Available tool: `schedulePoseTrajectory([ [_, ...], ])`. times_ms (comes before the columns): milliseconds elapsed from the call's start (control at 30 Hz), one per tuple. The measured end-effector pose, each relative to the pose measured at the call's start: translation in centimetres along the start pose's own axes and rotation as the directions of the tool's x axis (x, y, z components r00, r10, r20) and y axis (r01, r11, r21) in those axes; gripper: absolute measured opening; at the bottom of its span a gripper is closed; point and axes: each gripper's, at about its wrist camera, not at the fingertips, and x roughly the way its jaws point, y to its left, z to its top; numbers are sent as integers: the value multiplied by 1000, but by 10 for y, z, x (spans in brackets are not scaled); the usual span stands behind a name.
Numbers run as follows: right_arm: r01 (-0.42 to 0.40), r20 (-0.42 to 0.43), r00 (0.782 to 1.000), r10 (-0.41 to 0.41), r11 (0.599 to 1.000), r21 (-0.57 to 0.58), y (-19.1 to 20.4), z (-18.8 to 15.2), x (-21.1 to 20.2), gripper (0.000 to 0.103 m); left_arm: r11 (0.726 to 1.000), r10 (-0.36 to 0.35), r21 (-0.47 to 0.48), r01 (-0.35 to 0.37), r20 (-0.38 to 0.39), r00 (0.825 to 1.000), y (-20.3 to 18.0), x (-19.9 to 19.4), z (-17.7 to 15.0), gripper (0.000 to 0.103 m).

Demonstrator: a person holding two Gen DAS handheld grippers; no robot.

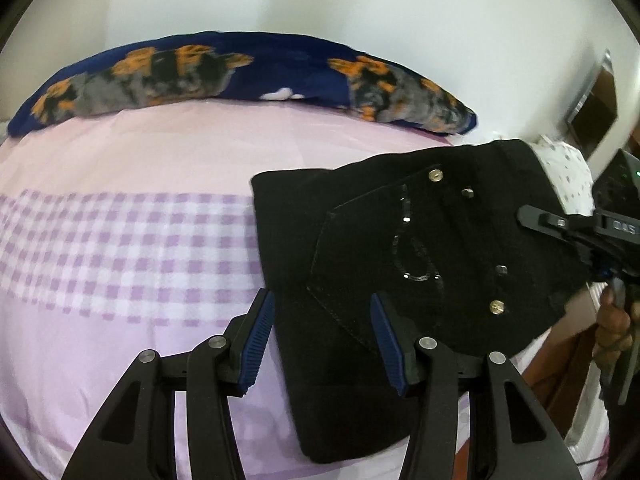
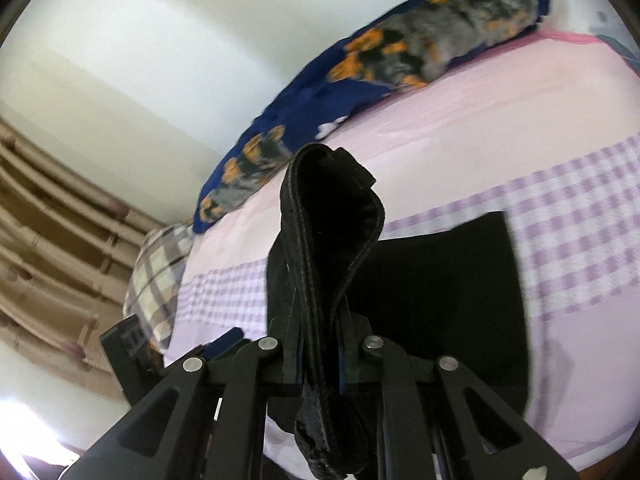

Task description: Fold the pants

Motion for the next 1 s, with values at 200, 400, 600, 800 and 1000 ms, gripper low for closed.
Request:
schedulePoseTrajectory([
  [200, 79, -23, 997, -77, 993, 87, -48, -4, 8, 11, 995, -36, 87, 38, -30, 999, -32, 15, 5, 51],
  [400, 125, -47, 992, -120, 982, 141, -92, -11, 24, 11, 987, -48, 145, 61, -91, 995, -48, 32, -1, 51],
  [600, 149, -54, 988, -142, 980, 135, -99, -13, 26, 25, 985, -59, 146, 88, -190, 980, -50, 54, -24, 51],
  [800, 213, -2, 977, -215, 966, 148, -84, -18, -12, 36, 981, -59, 172, 92, -190, 980, -53, 57, -40, 51],
  [1000, 176, -32, 984, -173, 951, 253, -86, -50, -45, 36, 982, -83, 155, 112, -181, 980, -50, 47, -42, 51],
])
